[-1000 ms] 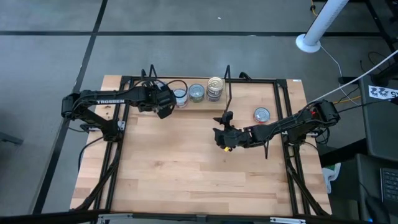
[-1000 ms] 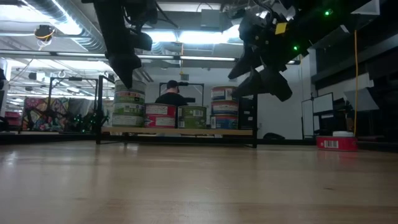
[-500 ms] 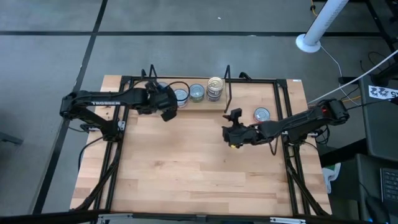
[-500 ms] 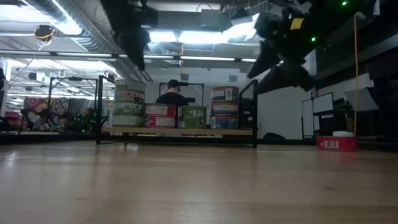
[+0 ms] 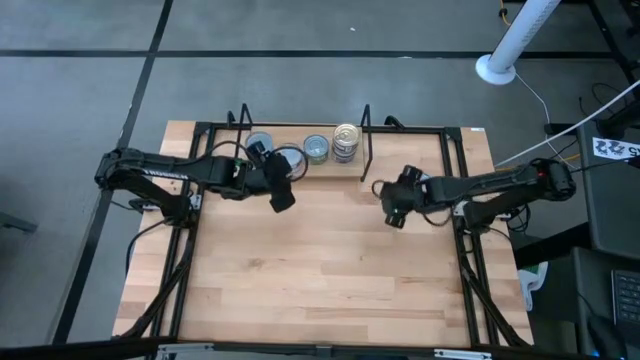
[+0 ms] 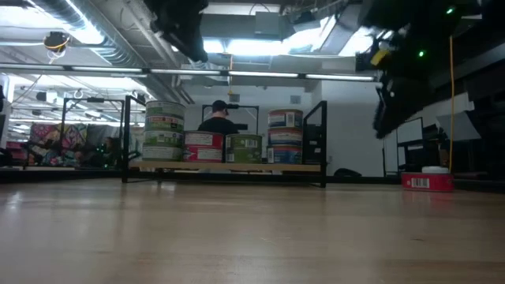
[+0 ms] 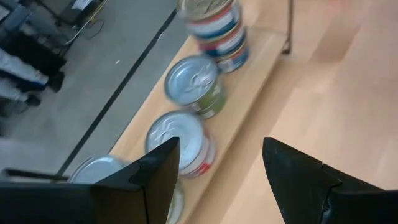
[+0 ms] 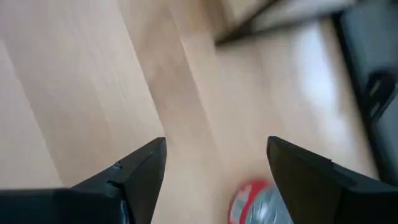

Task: Stack canned seafood by type on shelf
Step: Stack the red tuna can on top of the red tuna can on the shelf

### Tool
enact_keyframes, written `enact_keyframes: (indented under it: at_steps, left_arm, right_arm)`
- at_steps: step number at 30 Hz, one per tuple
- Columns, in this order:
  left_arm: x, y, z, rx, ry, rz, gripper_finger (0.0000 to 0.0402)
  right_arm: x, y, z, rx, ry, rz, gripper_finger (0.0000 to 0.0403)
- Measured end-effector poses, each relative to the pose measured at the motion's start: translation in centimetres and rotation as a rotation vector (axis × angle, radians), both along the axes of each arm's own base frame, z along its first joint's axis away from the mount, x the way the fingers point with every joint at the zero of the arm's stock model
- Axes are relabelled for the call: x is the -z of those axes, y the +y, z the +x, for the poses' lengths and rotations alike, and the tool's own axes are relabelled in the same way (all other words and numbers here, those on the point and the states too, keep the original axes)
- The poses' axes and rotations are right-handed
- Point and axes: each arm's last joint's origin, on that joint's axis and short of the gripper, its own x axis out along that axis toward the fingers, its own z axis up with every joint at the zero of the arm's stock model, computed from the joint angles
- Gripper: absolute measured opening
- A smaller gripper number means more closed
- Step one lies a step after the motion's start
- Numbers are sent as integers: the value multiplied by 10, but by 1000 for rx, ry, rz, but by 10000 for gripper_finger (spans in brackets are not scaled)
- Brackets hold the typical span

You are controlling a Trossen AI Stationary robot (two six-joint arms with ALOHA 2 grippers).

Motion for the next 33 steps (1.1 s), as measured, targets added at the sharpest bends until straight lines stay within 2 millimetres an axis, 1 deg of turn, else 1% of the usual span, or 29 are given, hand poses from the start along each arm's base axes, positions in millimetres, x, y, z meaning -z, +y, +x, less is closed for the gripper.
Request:
enact_keyframes:
  at_steps: [4, 10, 14, 17, 25, 29, 33]
  left_arm:
    - [-2, -8, 3, 30, -35, -2, 225]
    - [-2, -16, 2, 54, -36, -4, 225]
    - [-2, -18, 2, 51, -46, -13, 225]
    - [-2, -19, 2, 46, -55, -21, 225]
    - [0, -19, 3, 40, -60, -25, 225]
    - [8, -19, 3, 40, -53, -25, 225]
    - [17, -19, 2, 41, -33, -25, 225]
  right_arm:
    - [4, -24, -8, 100, 74, 117, 280]
    - [7, -58, -17, 247, 98, 183, 280]
    - [13, -74, -25, 318, 99, 264, 280]
    - [17, -79, -29, 344, 100, 290, 280]
    - [33, -77, -39, 365, 166, 254, 279]
    - [36, -77, -38, 365, 151, 250, 279]
    - [44, -78, -37, 359, 113, 252, 279]
